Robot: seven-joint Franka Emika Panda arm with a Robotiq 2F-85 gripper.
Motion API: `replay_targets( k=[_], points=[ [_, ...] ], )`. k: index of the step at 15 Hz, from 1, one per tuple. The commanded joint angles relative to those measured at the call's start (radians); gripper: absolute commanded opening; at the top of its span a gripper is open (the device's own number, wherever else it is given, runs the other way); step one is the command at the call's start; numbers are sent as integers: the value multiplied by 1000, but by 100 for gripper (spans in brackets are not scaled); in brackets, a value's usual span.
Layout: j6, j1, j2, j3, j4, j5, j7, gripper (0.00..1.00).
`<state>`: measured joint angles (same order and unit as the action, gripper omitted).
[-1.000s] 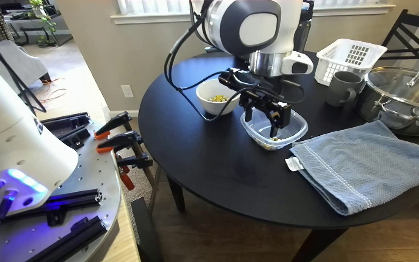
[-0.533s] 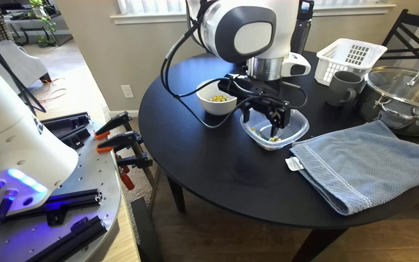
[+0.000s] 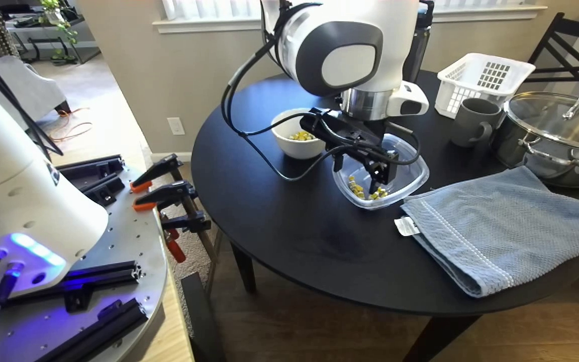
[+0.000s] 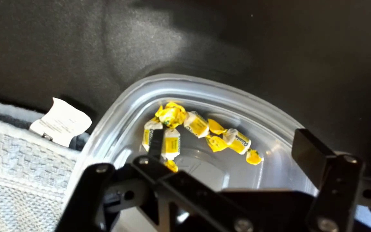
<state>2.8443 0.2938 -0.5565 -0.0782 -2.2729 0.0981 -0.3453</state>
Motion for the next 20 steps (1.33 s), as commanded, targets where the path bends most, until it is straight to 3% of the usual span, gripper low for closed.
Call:
replay_targets(
  k=[1, 10, 20],
  points=[
    [28, 70, 30, -59, -28, -56, -78, 100],
    [19, 169, 48, -152, -29, -170, -136, 100],
    [10, -6, 13, -4, 21, -117, -13, 100]
  ],
)
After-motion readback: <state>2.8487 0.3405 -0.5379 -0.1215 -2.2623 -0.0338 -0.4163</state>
